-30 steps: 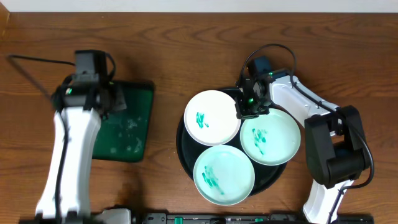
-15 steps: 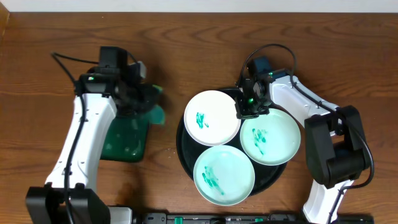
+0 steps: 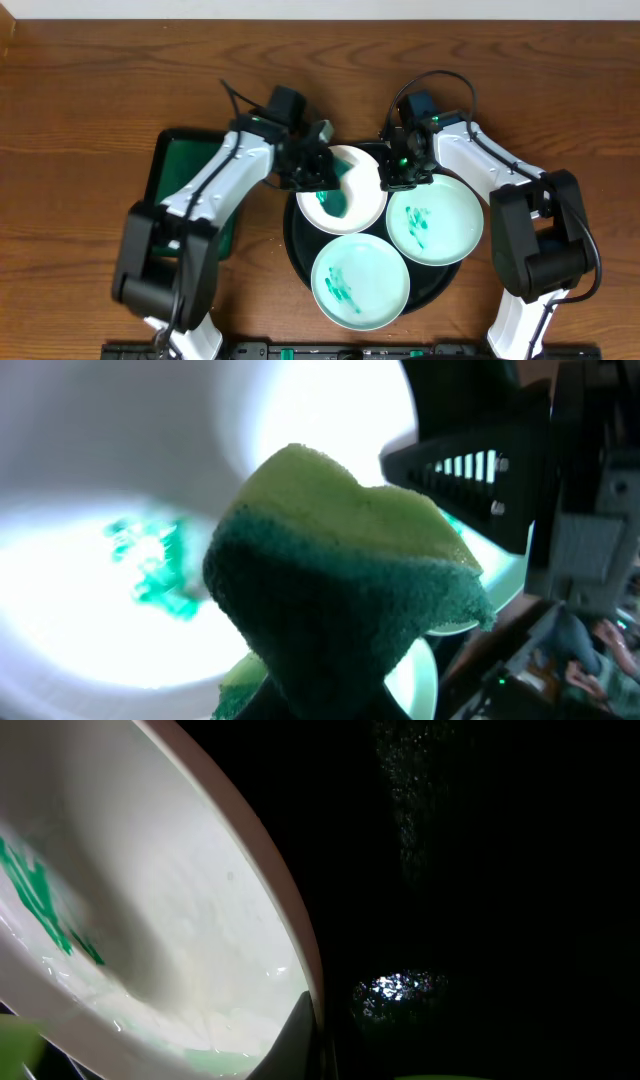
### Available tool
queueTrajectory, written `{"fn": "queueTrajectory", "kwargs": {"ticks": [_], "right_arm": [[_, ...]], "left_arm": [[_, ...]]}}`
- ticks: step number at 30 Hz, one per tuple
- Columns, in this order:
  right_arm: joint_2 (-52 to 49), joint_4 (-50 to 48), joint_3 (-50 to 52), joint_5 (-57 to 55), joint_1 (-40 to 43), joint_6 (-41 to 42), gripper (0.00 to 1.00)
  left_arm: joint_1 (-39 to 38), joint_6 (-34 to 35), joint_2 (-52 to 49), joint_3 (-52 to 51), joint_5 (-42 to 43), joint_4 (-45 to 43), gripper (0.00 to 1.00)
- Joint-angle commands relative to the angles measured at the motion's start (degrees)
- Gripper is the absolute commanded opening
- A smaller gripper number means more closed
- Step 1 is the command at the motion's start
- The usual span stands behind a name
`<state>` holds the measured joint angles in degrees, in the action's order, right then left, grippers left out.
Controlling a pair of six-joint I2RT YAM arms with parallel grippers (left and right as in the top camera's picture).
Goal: Clean dirty plates on tray and stack at the side
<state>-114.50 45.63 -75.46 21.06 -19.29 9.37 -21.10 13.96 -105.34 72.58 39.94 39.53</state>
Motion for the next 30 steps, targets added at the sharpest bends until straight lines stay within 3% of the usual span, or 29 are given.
{"fn": "queueTrajectory", "kwargs": {"ticks": [1,8,12,30], "right_arm": [[-0.3,0.2,0.2,0.4,-0.2,-1.3,0.01],[-0.3,0.3,0.2,0.4,-0.2,-1.3,0.01],[-0.3,1.0,0.2,0.4,-0.2,-1.3,0.01],[-0.3,2.1,0.2,0.4,-0.2,-1.3,0.01]], "left_arm": [[-1.4,2.7,-2.9,1.3,6.0,-2.1,0.07],[-3.0,3.1,-10.6,1.3,7.5,-3.7,0.07],[-2.6,3.1,-13.4,1.3,3.5,-4.0,0.07],[-2.1,3.1,-13.0,9.9,-36.9,10.2,0.07]]}}
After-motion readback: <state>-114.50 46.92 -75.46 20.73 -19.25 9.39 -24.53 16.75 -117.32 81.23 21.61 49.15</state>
